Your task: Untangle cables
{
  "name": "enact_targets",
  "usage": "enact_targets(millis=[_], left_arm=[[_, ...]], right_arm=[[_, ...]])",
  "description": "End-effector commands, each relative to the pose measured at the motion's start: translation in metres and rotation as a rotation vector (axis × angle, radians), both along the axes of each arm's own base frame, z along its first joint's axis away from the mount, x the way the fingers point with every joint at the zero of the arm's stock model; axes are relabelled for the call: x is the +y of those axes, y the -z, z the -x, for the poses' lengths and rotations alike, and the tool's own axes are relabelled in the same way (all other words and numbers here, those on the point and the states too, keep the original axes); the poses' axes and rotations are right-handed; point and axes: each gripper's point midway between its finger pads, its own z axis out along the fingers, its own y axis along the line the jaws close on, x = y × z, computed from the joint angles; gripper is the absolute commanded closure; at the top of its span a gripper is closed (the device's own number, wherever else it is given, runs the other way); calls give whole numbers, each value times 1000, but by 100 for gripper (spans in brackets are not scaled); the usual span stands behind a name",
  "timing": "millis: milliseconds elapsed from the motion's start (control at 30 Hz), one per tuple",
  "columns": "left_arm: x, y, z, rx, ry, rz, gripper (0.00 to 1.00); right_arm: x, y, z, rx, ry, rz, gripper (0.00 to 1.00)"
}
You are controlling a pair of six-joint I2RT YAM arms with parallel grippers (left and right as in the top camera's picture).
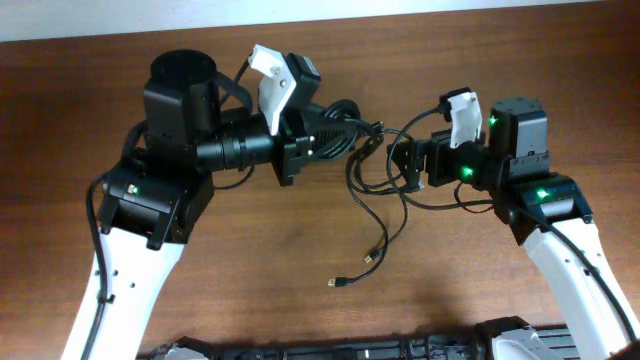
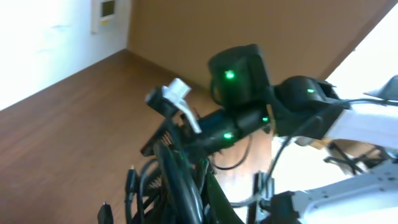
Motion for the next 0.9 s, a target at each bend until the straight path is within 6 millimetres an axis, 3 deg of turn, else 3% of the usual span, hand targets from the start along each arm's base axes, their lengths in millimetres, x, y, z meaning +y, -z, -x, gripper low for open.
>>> enact_targets(millis=[0, 33, 133, 233, 500, 733, 867], left_arm=[[1, -15, 16, -35, 64, 40, 100], [1, -16, 16, -39, 64, 41, 100], [7, -18, 6, -64, 7, 32, 100], [26, -31, -1, -116, -65, 43, 100], [93, -67, -1, -249, -282, 60, 100], [133, -88, 8, -339, -430, 55, 100], [151, -94, 9, -366, -502, 46, 100]], right_arm=[[-35, 7, -8, 18, 189, 121, 1], [-42, 11, -6, 36, 217, 148, 1], [-87, 35, 11, 150, 416, 326, 1], [-108, 43, 23, 197, 482, 429, 1], [-131, 46, 29, 234, 552, 441, 1], [-154, 47, 31, 254, 626, 435, 1], [-155, 47, 32, 254, 630, 438, 1]])
